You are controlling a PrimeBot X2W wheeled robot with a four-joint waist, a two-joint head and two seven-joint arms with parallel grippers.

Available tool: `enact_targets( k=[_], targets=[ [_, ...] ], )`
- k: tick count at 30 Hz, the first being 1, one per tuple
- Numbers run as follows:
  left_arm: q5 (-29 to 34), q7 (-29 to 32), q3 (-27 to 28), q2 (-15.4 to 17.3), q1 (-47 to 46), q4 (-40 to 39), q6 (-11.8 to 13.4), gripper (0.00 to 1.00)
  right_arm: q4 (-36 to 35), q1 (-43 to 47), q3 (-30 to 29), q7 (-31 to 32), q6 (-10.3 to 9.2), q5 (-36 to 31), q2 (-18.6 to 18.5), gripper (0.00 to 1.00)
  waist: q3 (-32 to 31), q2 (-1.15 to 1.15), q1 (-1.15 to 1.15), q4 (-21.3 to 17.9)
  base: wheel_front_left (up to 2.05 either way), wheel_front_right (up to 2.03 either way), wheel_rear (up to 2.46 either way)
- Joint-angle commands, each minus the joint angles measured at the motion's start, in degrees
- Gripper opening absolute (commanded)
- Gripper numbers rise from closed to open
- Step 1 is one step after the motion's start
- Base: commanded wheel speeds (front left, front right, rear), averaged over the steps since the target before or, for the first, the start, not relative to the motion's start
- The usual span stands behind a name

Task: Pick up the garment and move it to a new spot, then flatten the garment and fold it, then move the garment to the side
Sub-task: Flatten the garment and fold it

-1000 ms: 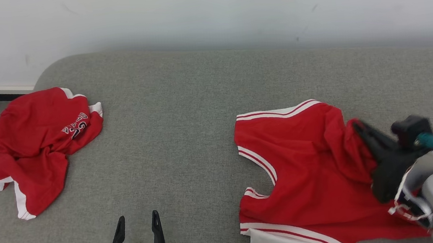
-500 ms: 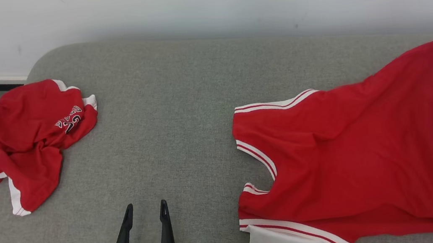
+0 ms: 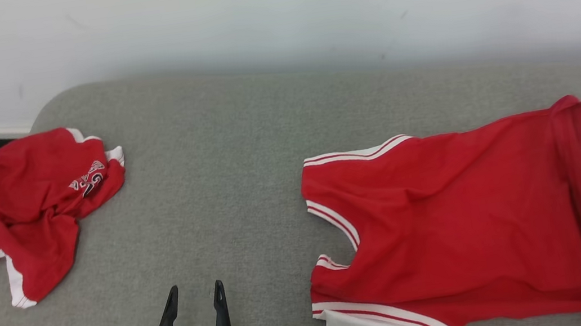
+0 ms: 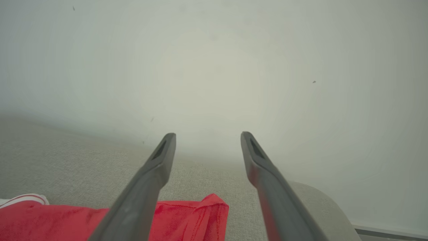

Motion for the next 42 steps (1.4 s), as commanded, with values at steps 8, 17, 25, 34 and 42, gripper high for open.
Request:
enact_targets(
  k=[8, 17, 25, 34, 42],
  targets=[
    [1.6, -0.19, 1.25, 0.04, 3.35, 0.33, -0.99, 1.0, -15.8, 16.13, -1.39, -1.95, -0.13, 5.01, 1.35, 1.0, -4.57, 0.0, 0.0, -5.63, 0.0, 0.0, 0.0],
    [2.24, -0.19, 1.56, 0.03, 4.57, 0.58, -1.74, 1.0, -42.23, 37.55, -13.84, -1.89, -0.13, 0.81, 10.54, 1.0, -5.28, 0.0, 0.0, -8.65, 0.0, 0.0, 0.0],
    [2.09, -0.19, 0.39, 0.02, 4.35, 1.34, -2.31, 1.0, -54.18, 48.85, -20.34, -1.9, -0.13, -3.65, 21.22, 1.0, -4.8, 0.0, 0.0, -8.56, 0.0, 0.0, 0.0],
    [2.1, -0.19, -2.05, 0.02, 3.82, 2.52, -3.04, 1.0, -55.46, 53.32, -19.9, -1.91, -0.13, -4.97, 27.44, 1.0, -4.31, 0.0, 0.0, -8.56, 0.0, 0.0, 0.0],
    [0.97, 0.22, -9.07, 0.06, 3.07, 8.95, -6.05, 1.0, -52.24, 51.25, -14.81, -1.91, -0.13, -4.58, 27.19, 1.0, -3.37, 0.0, 0.0, -9.59, 0.0, 0.0, 0.0]
  ],
)
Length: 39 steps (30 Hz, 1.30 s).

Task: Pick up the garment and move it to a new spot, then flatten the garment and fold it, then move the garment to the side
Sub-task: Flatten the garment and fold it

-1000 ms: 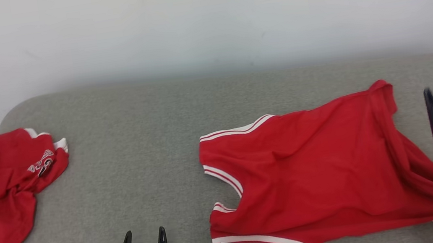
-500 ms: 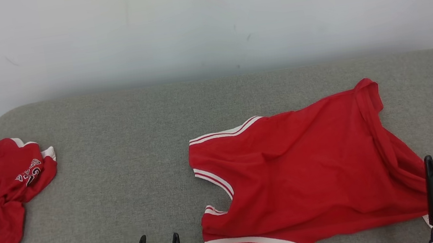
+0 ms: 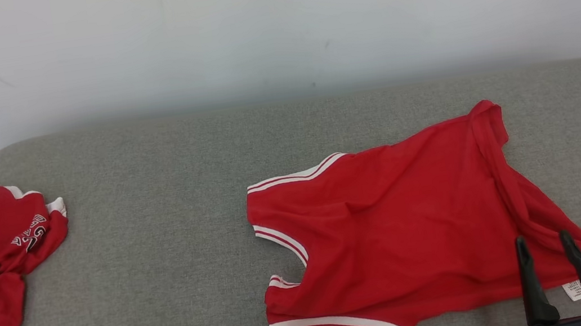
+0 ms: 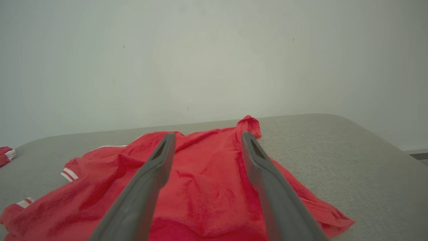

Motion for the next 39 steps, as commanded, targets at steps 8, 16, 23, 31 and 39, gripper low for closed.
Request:
enact_targets(
  k=[8, 16, 23, 31, 39],
  targets=[
    [-5.13, -0.35, -5.27, 0.06, -2.88, 10.33, -0.32, 1.0, 2.81, -1.62, 3.01, -0.02, -0.13, 1.04, 0.76, 1.0, 1.34, 0.0, 0.0, -2.56, 0.0, 0.0, 0.0],
    [-9.2, -0.5, -5.29, 0.06, -7.99, 12.07, 2.01, 1.0, 3.68, -2.16, 4.05, -0.02, -0.13, 1.26, 1.24, 1.0, 1.75, 0.0, 0.0, -3.9, 0.0, 0.0, 0.0],
    [-7.82, -0.52, -2.45, 0.14, -10.37, 13.14, 2.09, 1.0, 4.16, -2.56, 4.59, -0.02, -0.13, 1.31, 1.14, 1.0, 1.8, 0.0, 0.0, -4.89, 0.0, 0.0, 0.0],
    [-7.02, -0.52, 1.64, 0.52, -11.76, 13.55, 1.54, 1.0, 4.49, -2.56, 4.97, -0.02, -0.13, 1.68, 0.94, 1.0, 1.96, 0.0, 0.0, -5.84, 0.0, 0.0, 0.0],
    [-7.09, -0.53, 0.42, 0.26, -12.47, 19.35, -0.07, 1.0, 4.61, -3.0, 4.86, -0.02, -0.13, 1.91, 0.6, 1.0, 2.42, 0.0, 0.0, -6.83, 0.0, 0.0, 0.0]
  ],
)
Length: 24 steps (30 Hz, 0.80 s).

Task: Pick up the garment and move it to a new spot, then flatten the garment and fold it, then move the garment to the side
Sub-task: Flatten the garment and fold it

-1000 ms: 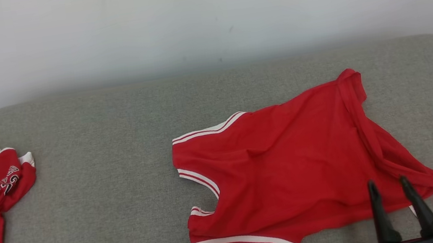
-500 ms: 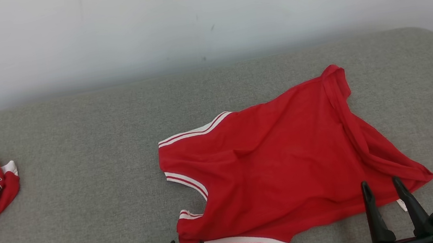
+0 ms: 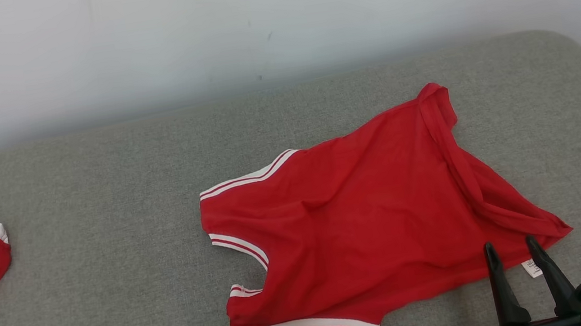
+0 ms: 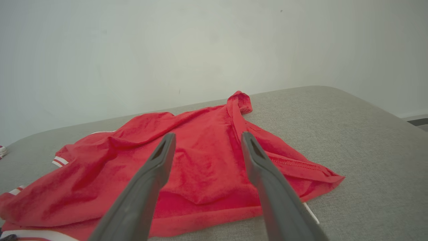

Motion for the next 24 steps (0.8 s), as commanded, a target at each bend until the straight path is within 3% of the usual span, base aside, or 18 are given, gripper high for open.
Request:
enact_targets(
  k=[1, 2, 3, 4, 5, 14, 24],
  targets=[
    [-0.2, -0.18, -0.1, 0.0, -0.82, 0.35, 0.07, 1.0, -0.09, -0.33, -0.04, -0.03, -0.13, 0.35, -0.15, 1.0, 0.11, 0.0, 0.0, -0.08, 0.0, 0.0, 0.0],
    [-0.37, -0.18, -0.14, -0.03, -0.99, 0.59, 0.01, 1.0, -0.12, -0.34, -0.02, -0.03, -0.13, 0.35, -0.17, 1.0, 0.14, 0.0, 0.0, -0.11, 0.0, 0.0, 0.0],
    [-0.62, -0.18, -0.08, -0.06, -1.1, 0.87, -0.06, 0.75, -0.1, -0.32, -0.05, -0.03, -0.13, 0.38, -0.21, 1.0, 0.13, 0.0, 0.0, -0.13, 0.0, 0.0, 0.0],
    [-0.89, -0.18, 0.06, -0.06, -1.29, 1.07, -0.17, 0.23, -0.06, -0.26, -0.11, -0.03, -0.13, 0.42, -0.29, 1.0, 0.11, 0.0, 0.0, -0.11, 0.0, 0.0, 0.0],
    [-1.09, -0.18, 0.19, -0.09, -1.53, 1.23, -0.28, 0.0, -0.02, -0.19, -0.16, -0.03, -0.13, 0.48, -0.32, 1.0, 0.07, 0.0, 0.0, -0.07, 0.0, 0.0, 0.0],
    [-2.24, -0.18, 2.53, 0.01, -3.12, -0.1, -0.11, 0.0, 0.17, 0.07, -0.93, -0.03, -0.13, 1.34, -0.2, 1.0, -0.18, 0.0, 0.0, 1.89, 0.0, 0.0, 0.0],
    [-0.54, -0.18, 10.72, 5.63, 2.58, -10.71, 2.69, 0.0, 1.07, 0.53, -2.06, -0.03, -0.13, 1.87, 0.32, 1.0, -0.76, 0.0, 0.0, 4.61, 0.0, 0.0, 0.0]
  ],
)
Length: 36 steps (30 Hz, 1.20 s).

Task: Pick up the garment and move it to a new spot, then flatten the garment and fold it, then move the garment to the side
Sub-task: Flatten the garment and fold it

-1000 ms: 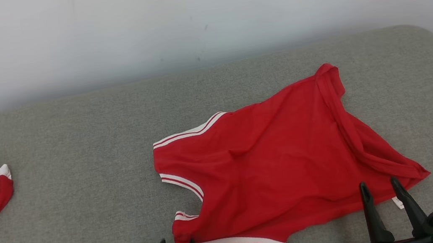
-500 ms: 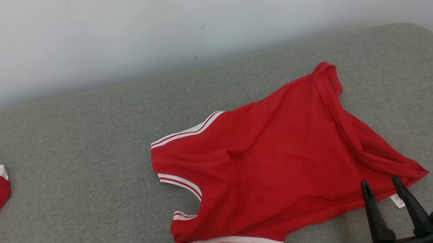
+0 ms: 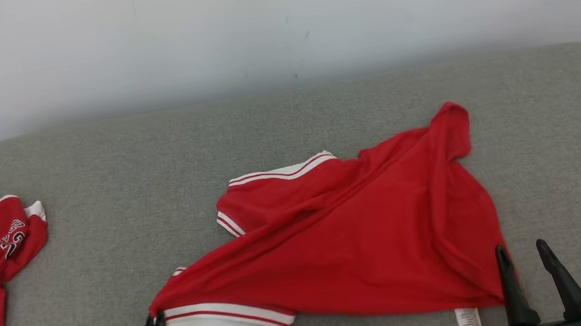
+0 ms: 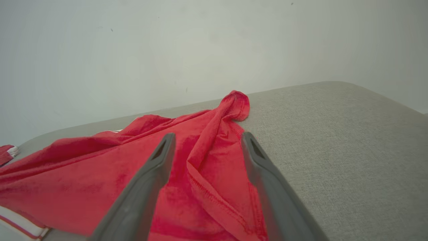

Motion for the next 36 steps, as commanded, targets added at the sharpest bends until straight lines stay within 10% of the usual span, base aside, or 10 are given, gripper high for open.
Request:
enact_targets(
  k=[1, 5, 6, 7, 22, 36],
  targets=[
    [-0.21, -0.19, 1.28, 0.57, 1.57, -1.23, 0.51, 0.0, 0.7, 0.36, -0.09, -0.03, -0.13, 0.22, 0.2, 1.0, -0.17, 0.0, 0.0, 0.38, 0.0, 0.0, 0.0],
    [0.44, -0.19, 1.31, 0.44, 2.23, -0.82, 0.7, 0.06, 2.39, 0.61, 0.63, -0.03, -0.13, 0.14, -0.15, 1.0, -0.3, 0.0, 0.0, 0.53, 0.0, 0.0, 0.0],
    [0.44, -0.19, 1.42, 0.31, 2.06, -0.72, 0.55, 0.38, 2.91, 0.57, 0.88, -0.03, -0.13, 0.11, -0.42, 1.0, -0.33, 0.0, 0.0, 0.62, 0.0, 0.0, 0.0],
    [0.64, -0.19, 1.39, 0.04, 2.04, -0.49, 0.48, 1.0, 3.55, 0.59, 1.0, -0.03, -0.13, 0.07, -0.69, 1.0, -0.43, 0.0, 0.0, 0.76, 0.0, 0.0, 0.0],
    [8.26, -0.19, 10.92, -3.57, 10.87, -23.24, 3.07, 1.0, 12.88, -1.98, 7.3, 0.15, -0.13, -6.64, -7.07, 1.0, -2.84, 0.0, 0.0, 5.1, 0.0, 0.0, 0.0],
    [10.24, -0.19, 10.81, -4.94, 13.12, -26.11, 2.6, 1.0, 24.78, -7.68, 8.15, 0.89, -0.13, -10.28, -11.05, 0.94, -2.55, 0.0, 0.0, 7.43, 0.0, 0.0, 0.0]
  ],
)
